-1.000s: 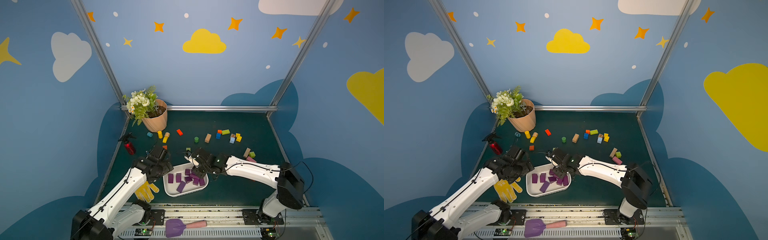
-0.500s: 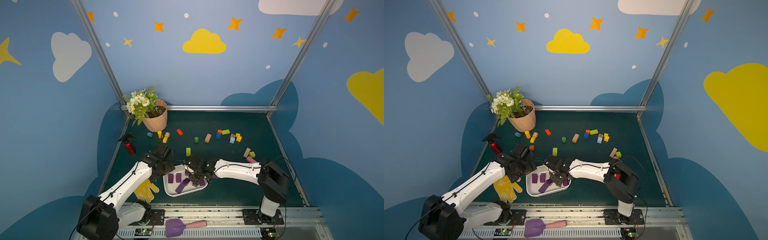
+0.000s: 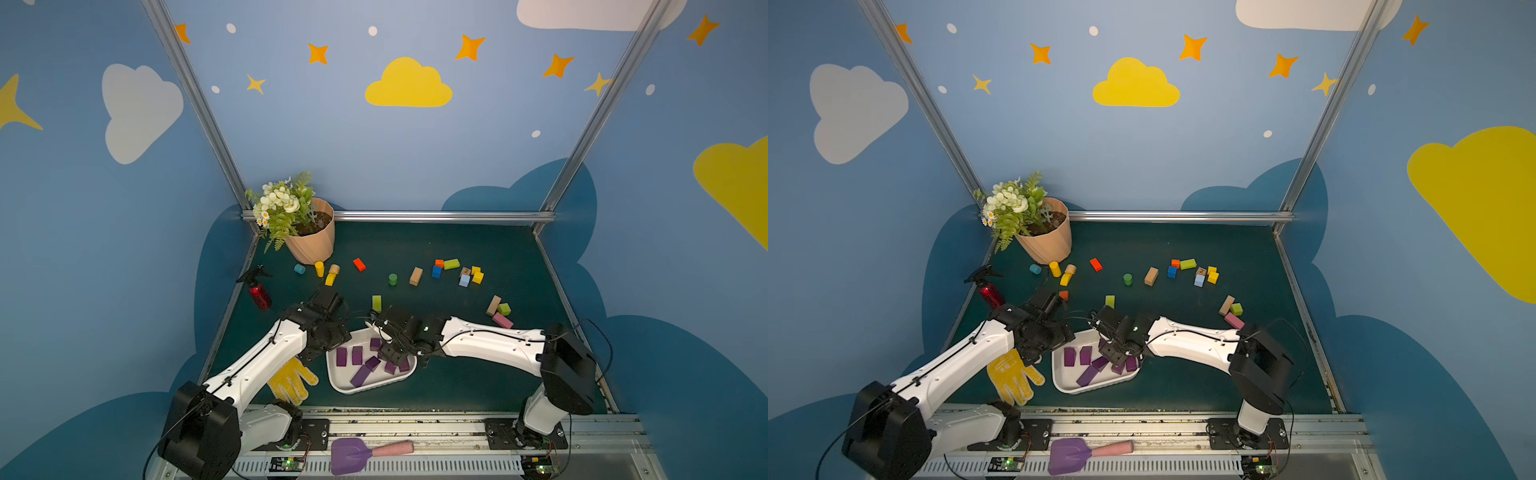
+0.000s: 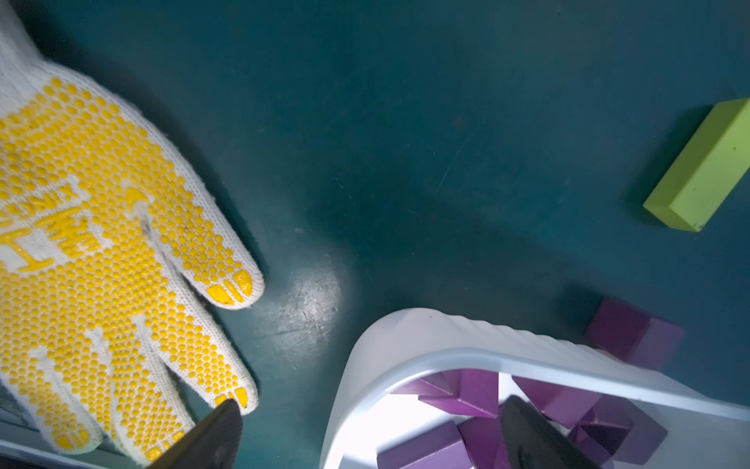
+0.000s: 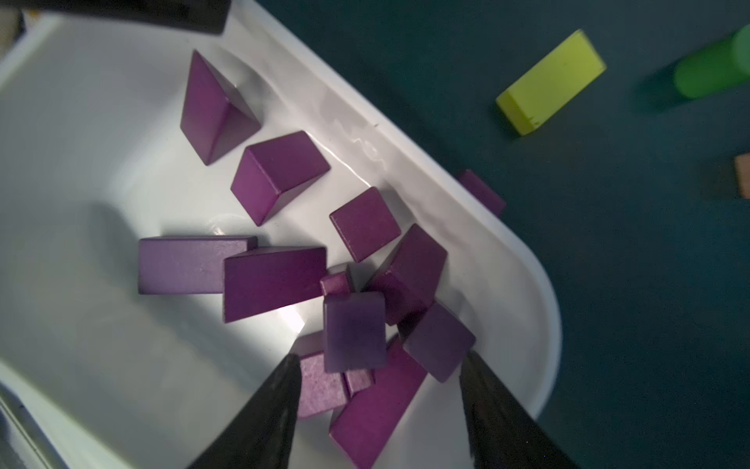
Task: Pick purple bricks into the storage bin
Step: Place the building block in the storage box, then move the storage box to the center of the board.
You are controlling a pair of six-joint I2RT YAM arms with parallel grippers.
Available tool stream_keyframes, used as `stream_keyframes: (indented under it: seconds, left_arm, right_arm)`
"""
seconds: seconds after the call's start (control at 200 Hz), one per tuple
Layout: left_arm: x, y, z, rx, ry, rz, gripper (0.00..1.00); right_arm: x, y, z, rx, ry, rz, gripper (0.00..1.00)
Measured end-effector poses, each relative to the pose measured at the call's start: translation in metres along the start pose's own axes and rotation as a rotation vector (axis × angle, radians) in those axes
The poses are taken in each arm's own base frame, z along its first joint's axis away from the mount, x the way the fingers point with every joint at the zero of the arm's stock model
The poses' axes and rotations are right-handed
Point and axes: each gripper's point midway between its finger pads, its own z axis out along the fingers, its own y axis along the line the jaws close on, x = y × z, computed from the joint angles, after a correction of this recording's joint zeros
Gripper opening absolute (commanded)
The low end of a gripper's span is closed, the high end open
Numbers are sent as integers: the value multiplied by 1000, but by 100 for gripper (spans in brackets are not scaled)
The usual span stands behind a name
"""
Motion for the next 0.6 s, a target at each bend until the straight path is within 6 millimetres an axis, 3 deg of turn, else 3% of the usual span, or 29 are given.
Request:
stream_keyframes:
  seconds: [0.125, 0.34, 0.601]
  left_arm:
    - [0, 0, 0, 0, 1, 0, 100]
    - [1, -1, 0, 5, 4, 4, 100]
    - [-1, -5, -2, 21, 0, 17, 100]
  right_arm:
    - [-6, -24, -14, 72, -33, 80, 66]
    - [8, -66, -9, 192, 9, 264, 66]
    - [33, -63, 19, 201, 100, 380, 61]
